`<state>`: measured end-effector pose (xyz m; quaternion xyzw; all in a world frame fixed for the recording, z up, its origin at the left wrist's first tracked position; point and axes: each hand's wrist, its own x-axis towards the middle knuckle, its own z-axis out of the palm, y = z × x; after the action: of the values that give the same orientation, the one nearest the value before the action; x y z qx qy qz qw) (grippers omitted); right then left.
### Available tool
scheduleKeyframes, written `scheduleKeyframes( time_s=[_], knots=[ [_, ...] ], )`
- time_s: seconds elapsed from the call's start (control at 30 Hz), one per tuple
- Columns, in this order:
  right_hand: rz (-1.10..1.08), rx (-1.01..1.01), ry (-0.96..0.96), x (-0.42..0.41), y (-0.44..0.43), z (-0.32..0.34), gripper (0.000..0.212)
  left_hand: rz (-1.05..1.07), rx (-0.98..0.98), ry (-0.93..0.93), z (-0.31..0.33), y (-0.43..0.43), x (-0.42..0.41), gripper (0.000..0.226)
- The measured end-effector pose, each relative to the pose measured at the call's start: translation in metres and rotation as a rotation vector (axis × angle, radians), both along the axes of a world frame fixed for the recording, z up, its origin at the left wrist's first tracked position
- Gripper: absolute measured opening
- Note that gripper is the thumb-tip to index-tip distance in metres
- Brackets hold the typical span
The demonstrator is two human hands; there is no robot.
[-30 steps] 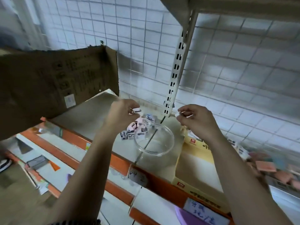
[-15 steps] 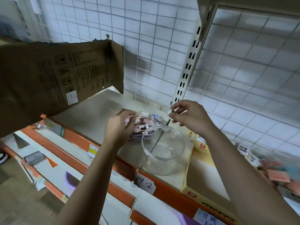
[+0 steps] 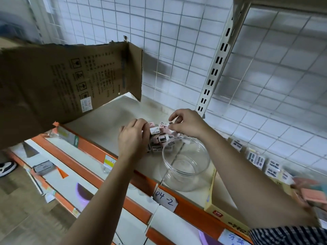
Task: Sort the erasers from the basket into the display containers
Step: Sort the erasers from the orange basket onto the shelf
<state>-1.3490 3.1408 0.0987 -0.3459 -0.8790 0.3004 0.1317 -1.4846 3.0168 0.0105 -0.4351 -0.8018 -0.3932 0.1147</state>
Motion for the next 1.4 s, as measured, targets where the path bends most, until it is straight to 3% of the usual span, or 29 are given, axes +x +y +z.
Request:
scheduleKeyframes(
  time_s=[0.27, 0.43, 0.67, 0.77, 1.2, 1.4],
  knots=[
    [-0.140, -0.054, 0.165, 0.032, -0.004, 0.003, 0.010, -0.062, 0.023, 0.040, 0.001, -0.001, 0.002, 0.028],
    [-0.246, -0.023, 0.242, 0.074, -0.011, 0.012, 0.008, -0.182, 0.094, 0.135, 0.037, 0.003, 0.019, 0.026],
    [-0.481, 0.073, 0.368, 0.170, -0.012, 0.031, 0.006, -0.440, 0.202, 0.194, 0.106, 0.039, 0.108, 0.035],
    [-0.586, 0.152, 0.384, 0.222, -0.016, 0.035, 0.008, -0.568, 0.164, 0.216, 0.116, 0.060, 0.163, 0.042],
    [-0.948, 0.400, 0.253, 0.505, -0.050, 0.037, 0.010, -0.960, 0.010, 0.193, 0.107, 0.091, 0.433, 0.055],
    [-0.950, 0.311, -0.044, 0.620, -0.036, 0.034, 0.010, -1.073, -0.024, 0.134, 0.097, 0.096, 0.520, 0.047]
  ],
)
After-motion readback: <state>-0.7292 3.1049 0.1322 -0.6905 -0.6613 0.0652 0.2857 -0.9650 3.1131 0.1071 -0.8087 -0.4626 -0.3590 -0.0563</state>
